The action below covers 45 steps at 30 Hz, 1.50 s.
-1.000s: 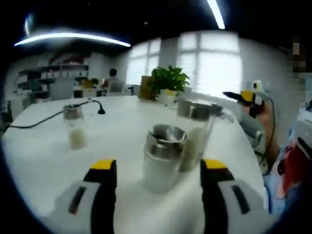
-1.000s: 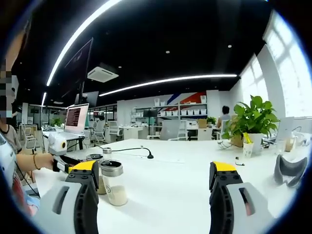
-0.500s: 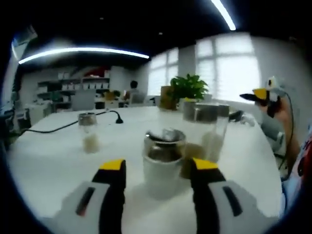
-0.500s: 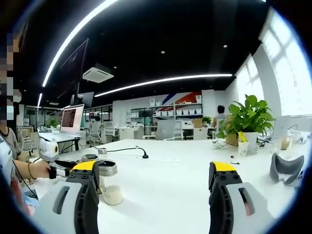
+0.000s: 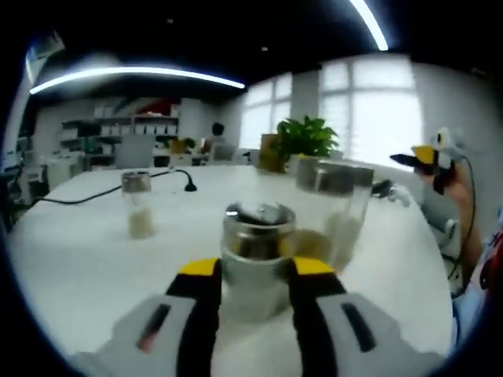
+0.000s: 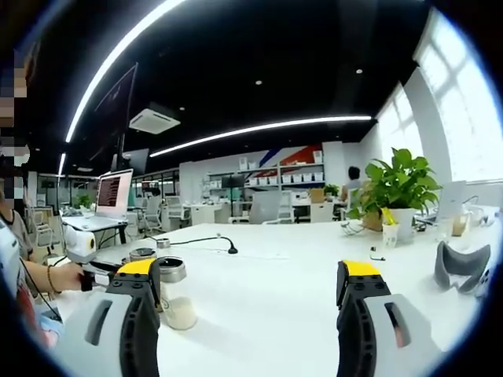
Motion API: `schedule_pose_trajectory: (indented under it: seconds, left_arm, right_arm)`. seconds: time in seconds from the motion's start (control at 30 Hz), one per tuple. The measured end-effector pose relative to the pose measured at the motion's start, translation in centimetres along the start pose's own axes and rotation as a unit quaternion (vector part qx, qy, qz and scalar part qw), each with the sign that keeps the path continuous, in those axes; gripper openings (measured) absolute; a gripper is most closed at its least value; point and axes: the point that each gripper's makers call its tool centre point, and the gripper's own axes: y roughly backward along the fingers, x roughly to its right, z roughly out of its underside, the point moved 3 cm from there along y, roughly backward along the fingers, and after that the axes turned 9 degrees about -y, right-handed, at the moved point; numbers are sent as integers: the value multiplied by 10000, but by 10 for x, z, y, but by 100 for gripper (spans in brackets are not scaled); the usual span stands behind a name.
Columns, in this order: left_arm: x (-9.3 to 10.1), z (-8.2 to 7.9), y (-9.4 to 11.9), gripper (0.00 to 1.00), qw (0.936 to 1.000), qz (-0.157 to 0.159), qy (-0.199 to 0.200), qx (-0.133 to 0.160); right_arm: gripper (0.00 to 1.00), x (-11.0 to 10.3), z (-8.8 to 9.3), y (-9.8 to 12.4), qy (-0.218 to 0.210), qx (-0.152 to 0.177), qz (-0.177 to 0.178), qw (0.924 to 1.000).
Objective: Rotate the seasoning bottle until the label or dispensing opening points toward the visible target arrow and the bottle remains upright within the marked orientation range
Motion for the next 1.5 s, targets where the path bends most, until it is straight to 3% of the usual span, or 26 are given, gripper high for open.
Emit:
schedule_pose_trajectory:
  seconds: [0.17,0.33,0.37,0.4,0.43,0.5,0.57,0.67,0.77,0.9,1.03,1.13,1.2,1.5]
  left_arm:
    - [1,0,1,35,9998,156,-103,-46]
    - [0,-1,1,35,9974,667,-221,-177]
    - [0,-1,0,34,9955,836,-396,-186]
    - [-1,-1,-1,34,9933,979,-589,-170]
    - [-4,0,-1,34,9939,972,-499,-155]
    - [-2,-1,-3,34,9881,1334,-759,-72]
    - [-3,-1,-3,34,9854,1573,-649,-85]
    - [-1,-1,-3,34,9754,1983,-963,-62]
    - [0,-1,-3,34,9605,2486,-1254,-24]
    - [1,-1,-3,34,9421,3150,-1143,-81]
    - [0,-1,-3,34,9205,3688,-1284,-111]
    - [0,-2,-4,34,9085,3950,-1357,-147]
    - [2,-2,-3,34,8966,4191,-1424,-122]
    - [4,-2,-6,34,8667,4732,-1563,-229]
  right_arm:
    - [96,1,2,-1,-16,-58,22,10000]
    - [97,7,6,0,-107,-144,168,9997]
    - [96,7,6,0,-88,-154,167,9997]
    - [96,7,6,-1,-48,-160,142,9998]
    - [96,4,3,-2,17,-83,-7,10000]
    - [96,-2,-2,-1,-12,81,-192,9998]
    - [96,-5,-4,-1,4,141,-239,9996]
    - [96,-9,-3,-2,-20,110,-323,9994]
    - [95,-13,-1,-3,-80,77,-411,9991]
    - [95,-15,1,-3,-69,27,-435,9990]
    - [95,-12,2,-2,-100,34,-338,9994]
    - [95,-10,1,-1,-96,49,-302,9995]
    - [95,-11,2,-1,-78,31,-317,9995]
    - [95,-14,0,-2,-8,51,-370,9993]
